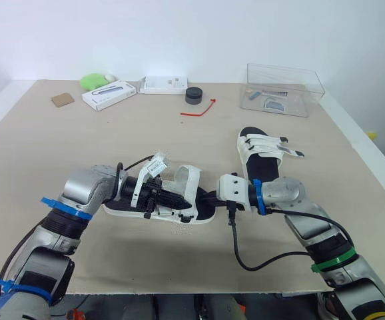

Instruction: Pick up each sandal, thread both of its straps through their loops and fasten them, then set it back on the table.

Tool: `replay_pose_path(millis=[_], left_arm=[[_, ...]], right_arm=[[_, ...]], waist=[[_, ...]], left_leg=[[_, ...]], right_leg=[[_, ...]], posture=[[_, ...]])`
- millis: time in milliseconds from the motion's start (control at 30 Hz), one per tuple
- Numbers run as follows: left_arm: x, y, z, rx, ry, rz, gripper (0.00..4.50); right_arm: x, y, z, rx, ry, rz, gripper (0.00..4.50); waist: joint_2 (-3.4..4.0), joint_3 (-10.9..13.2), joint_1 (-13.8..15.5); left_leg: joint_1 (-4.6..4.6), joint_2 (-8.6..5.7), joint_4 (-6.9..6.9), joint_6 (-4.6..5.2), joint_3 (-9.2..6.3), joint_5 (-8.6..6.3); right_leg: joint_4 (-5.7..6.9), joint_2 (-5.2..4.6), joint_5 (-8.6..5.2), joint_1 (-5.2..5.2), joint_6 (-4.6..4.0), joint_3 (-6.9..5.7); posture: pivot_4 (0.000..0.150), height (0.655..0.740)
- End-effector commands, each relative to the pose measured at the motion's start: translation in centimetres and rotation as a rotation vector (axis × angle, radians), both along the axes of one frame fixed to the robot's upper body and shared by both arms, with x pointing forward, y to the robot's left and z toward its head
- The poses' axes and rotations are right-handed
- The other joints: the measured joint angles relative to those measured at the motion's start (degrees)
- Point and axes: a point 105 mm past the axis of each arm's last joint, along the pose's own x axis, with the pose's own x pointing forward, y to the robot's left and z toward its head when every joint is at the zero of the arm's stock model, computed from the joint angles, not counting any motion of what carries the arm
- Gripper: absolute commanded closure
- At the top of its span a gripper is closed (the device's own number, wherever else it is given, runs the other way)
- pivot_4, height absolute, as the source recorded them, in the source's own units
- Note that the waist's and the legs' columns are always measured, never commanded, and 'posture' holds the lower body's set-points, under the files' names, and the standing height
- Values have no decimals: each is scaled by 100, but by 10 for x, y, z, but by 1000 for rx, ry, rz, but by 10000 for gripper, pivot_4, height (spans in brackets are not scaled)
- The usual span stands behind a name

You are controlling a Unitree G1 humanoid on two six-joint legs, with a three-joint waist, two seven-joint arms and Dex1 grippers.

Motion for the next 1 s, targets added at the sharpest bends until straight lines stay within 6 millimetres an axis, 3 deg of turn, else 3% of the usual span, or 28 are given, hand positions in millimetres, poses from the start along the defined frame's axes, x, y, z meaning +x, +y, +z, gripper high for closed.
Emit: replay_pose_path(millis=[33,167,400,500,667,833,1000], left_arm=[[-9,-2,-10,37,6,-37,44358],[-11,3,-20,80,-32,-43,44358],[-13,1,-11,51,-48,-39,44358],[-14,0,-4,27,-31,-38,36471],[-13,0,11,-2,-113,-54,14907],[7,-3,29,-68,-152,37,14907],[16,-6,31,-73,-176,58,14907]], right_arm=[[-2,-14,-25,-86,77,-48,45000],[-3,-15,-26,-87,79,-50,45000],[-1,-13,-26,-85,76,-48,45000],[0,-13,-25,-86,75,-48,45000],[1,-14,-25,-89,72,-45,45000],[3,-14,-25,-94,68,-44,45000],[4,-14,-25,-97,64,-43,45000]], waist=[[0,0,0],[1,-5,-1],[3,-9,-1],[3,-9,-2],[3,-9,0],[2,-9,2],[3,-9,-1]], left_leg=[[0,0,0,1,0,-1],[2,0,0,5,1,-3],[3,2,0,9,2,-6],[4,2,0,10,4,-6],[5,2,2,10,1,-5],[4,1,9,10,1,-4],[5,-1,15,10,3,-4]], right_leg=[[0,0,0,0,0,1],[0,0,-2,0,1,1],[0,2,-5,1,-1,2],[0,2,-5,1,-1,3],[1,2,-3,3,0,0],[1,2,1,6,4,1],[1,2,6,9,8,4]], posture=[[1500,7400],[1500,7400],[1500,7400],[1500,7400],[1500,7400],[1500,7400],[1500,7400]])
